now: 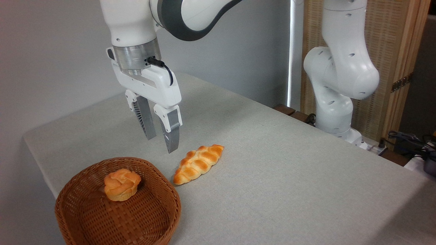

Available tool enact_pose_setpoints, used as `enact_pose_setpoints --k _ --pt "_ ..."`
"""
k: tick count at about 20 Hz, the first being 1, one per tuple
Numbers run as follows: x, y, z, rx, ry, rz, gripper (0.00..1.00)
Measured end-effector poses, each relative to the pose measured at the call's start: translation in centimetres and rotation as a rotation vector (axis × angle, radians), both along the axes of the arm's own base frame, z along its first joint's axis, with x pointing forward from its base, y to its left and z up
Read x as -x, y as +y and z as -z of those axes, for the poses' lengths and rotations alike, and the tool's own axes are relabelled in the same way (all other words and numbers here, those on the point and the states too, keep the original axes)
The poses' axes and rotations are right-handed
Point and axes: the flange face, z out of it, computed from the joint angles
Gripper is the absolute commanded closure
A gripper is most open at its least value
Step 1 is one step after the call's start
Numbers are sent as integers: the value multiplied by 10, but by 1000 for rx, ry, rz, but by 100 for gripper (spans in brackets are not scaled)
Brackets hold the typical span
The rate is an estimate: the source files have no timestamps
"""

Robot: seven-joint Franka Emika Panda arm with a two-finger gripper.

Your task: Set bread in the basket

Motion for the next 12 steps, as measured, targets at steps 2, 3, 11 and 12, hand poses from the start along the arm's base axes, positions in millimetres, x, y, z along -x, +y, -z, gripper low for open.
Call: enact_pose_setpoints --k 2,3,11,12 --pt "0 -2 0 0 2 3 0" --pt "1 -3 1 -1 6 5 0" --pt "15 -16 41 -21 100 32 0" --pt "20 -14 50 -23 112 31 0"
